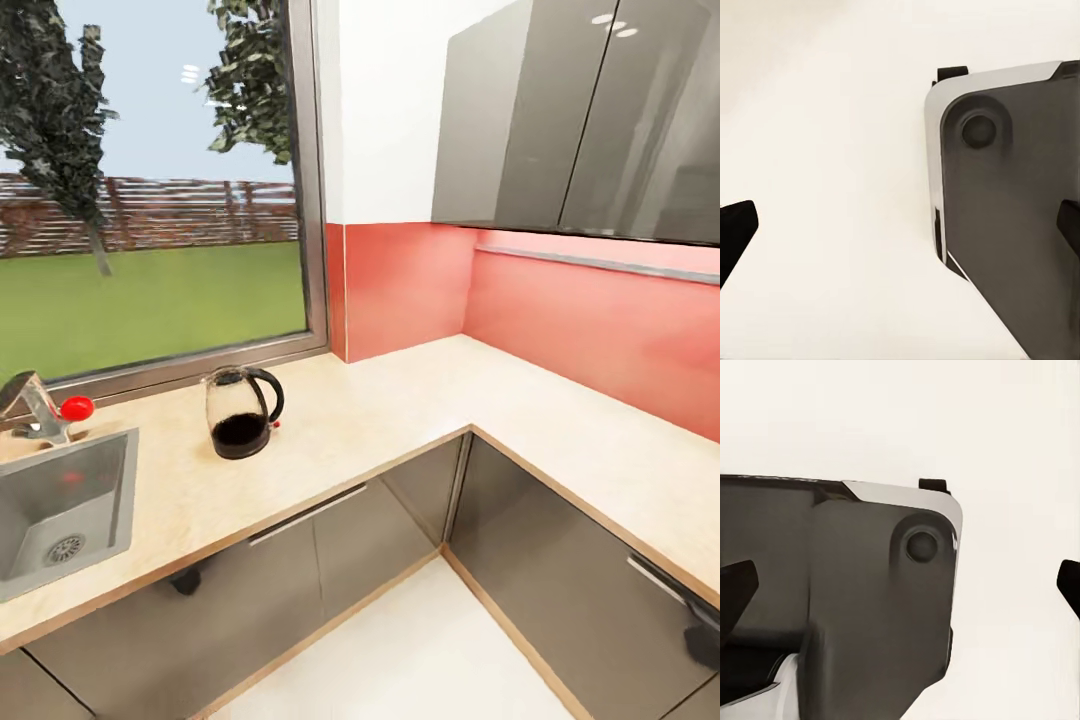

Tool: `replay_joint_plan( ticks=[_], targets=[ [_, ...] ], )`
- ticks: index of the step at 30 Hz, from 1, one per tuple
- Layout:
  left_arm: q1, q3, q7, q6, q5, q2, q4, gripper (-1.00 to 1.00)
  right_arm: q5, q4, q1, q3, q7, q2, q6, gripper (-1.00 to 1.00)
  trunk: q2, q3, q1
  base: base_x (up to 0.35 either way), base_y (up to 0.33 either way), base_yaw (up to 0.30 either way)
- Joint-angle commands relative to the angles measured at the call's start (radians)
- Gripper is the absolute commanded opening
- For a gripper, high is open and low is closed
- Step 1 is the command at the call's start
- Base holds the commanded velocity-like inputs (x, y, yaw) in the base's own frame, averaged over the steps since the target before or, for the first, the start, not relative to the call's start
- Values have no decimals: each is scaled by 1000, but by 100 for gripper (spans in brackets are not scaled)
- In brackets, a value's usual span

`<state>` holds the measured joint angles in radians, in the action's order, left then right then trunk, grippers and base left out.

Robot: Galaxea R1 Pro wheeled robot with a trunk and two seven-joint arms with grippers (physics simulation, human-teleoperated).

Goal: Set up a coffee station on the kitchen countertop: keep the coffee maker on the countertop, move the bottle of coffee from the kitchen shelf to the counter next to the coffee maker, place a paper coffee filter on top of the coffee maker, put the saucer next to the coffee maker with the coffee cup on the saucer, and place the electric kettle next to the coffee maker.

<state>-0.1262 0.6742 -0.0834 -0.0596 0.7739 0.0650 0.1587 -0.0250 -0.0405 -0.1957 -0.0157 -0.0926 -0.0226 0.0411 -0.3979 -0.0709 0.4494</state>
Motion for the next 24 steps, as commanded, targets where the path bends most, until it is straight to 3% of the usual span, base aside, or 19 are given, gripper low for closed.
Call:
replay_joint_plan(
  ticks=[1,24],
  targets=[
    [-1,8,-7,-5,7,-1,2,100,-3,1,-1,-1,-3,0,3,100,-2,-2,1,6,-4,277],
    [0,9,-7,-5,7,0,2,100,-3,1,-1,-1,-3,0,3,100,-2,-2,1,0,0,277]
  ],
)
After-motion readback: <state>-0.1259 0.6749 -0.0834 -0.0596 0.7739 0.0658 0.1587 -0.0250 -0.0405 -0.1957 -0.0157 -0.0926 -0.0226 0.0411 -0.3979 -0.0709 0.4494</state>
